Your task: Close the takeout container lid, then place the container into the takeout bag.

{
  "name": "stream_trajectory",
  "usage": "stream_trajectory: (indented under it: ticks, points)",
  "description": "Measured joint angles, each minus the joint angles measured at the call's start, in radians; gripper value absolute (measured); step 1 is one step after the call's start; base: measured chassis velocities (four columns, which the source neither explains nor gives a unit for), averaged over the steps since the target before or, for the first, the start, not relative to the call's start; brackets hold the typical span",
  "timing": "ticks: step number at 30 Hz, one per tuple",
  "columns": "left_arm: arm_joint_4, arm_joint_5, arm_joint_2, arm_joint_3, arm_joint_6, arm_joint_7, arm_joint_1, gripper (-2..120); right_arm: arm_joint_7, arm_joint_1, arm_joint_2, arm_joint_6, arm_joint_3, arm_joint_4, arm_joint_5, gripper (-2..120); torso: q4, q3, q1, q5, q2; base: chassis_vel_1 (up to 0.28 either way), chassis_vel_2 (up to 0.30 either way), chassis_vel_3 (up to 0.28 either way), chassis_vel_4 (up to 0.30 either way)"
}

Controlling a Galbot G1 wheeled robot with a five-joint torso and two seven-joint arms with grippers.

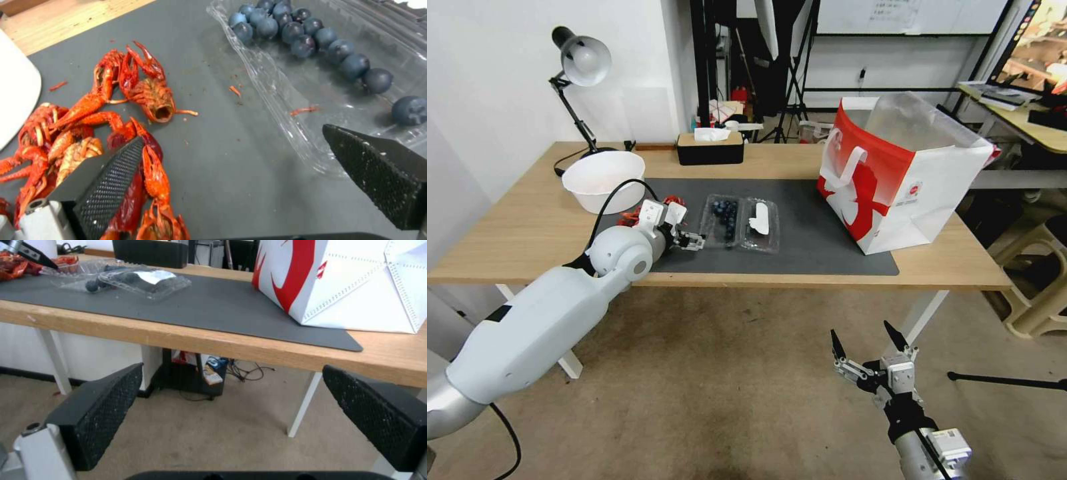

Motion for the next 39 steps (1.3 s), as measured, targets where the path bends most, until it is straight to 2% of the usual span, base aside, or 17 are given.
stream_trajectory:
  ticks: [6, 25, 29, 32, 33, 36, 37, 38, 39]
  points:
    - [-0.057, -0.036, 0.014, -0.034, 0.000, -0.033, 0.042, 100, 0.007, 0.005, -0.003, -0.002, -0.006, -0.004, 0.000, 100, 0.0000, 0.000, 0.000, 0.0000, 0.000, 0.000, 0.000, 0.000, 0.000]
    - [-0.124, -0.070, 0.031, -0.086, 0.000, -0.061, 0.104, 100, 0.009, 0.004, -0.015, -0.006, -0.010, 0.000, 0.001, 100, 0.0000, 0.000, 0.000, -0.0001, 0.000, 0.000, 0.000, 0.000, 0.000]
    - [-0.176, -0.091, 0.032, -0.149, 0.000, -0.079, 0.145, 100, 0.009, 0.006, -0.016, -0.005, -0.013, -0.002, 0.006, 100, -0.0004, 0.000, 0.000, 0.0000, 0.000, 0.000, 0.000, 0.000, 0.000]
    - [-0.289, -0.100, 0.050, -0.289, 0.000, -0.095, 0.266, 100, 0.009, 0.011, -0.015, 0.001, -0.018, -0.002, 0.020, 100, 0.0000, 0.000, 0.000, 0.0002, 0.000, 0.000, 0.000, 0.000, 0.000]
    - [-0.289, -0.100, 0.050, -0.289, 0.000, -0.095, 0.266, 100, 0.009, 0.011, -0.015, 0.001, -0.018, -0.002, 0.020, 100, 0.0000, 0.000, 0.000, 0.0002, 0.000, 0.000, 0.000, 0.000, 0.000]
    - [-0.393, -0.083, 0.056, -0.415, 0.000, -0.108, 0.397, 100, 0.010, 0.009, -0.008, 0.019, -0.016, 0.004, 0.032, 100, 0.0006, 0.000, 0.000, -0.0001, 0.000, 0.000, 0.000, 0.000, 0.000]
    - [-0.393, -0.083, 0.056, -0.415, 0.000, -0.108, 0.397, 100, 0.010, 0.009, -0.008, 0.019, -0.016, 0.004, 0.032, 100, 0.0006, 0.000, 0.000, -0.0001, 0.000, 0.000, 0.000, 0.000, 0.000]
    - [-0.436, -0.074, 0.051, -0.465, 0.000, -0.110, 0.454, 100, 0.010, 0.007, -0.005, 0.033, -0.014, 0.006, 0.040, 100, -0.0004, 0.000, 0.000, 0.0001, 0.000, 0.000, 0.000, 0.000, 0.000]
    - [-0.503, -0.058, 0.034, -0.526, 0.000, -0.111, 0.549, 100, 0.009, 0.007, -0.002, 0.056, -0.011, 0.008, 0.049, 100, 0.0003, 0.000, 0.000, 0.0000, 0.000, 0.000, 0.000, 0.000, 0.000]
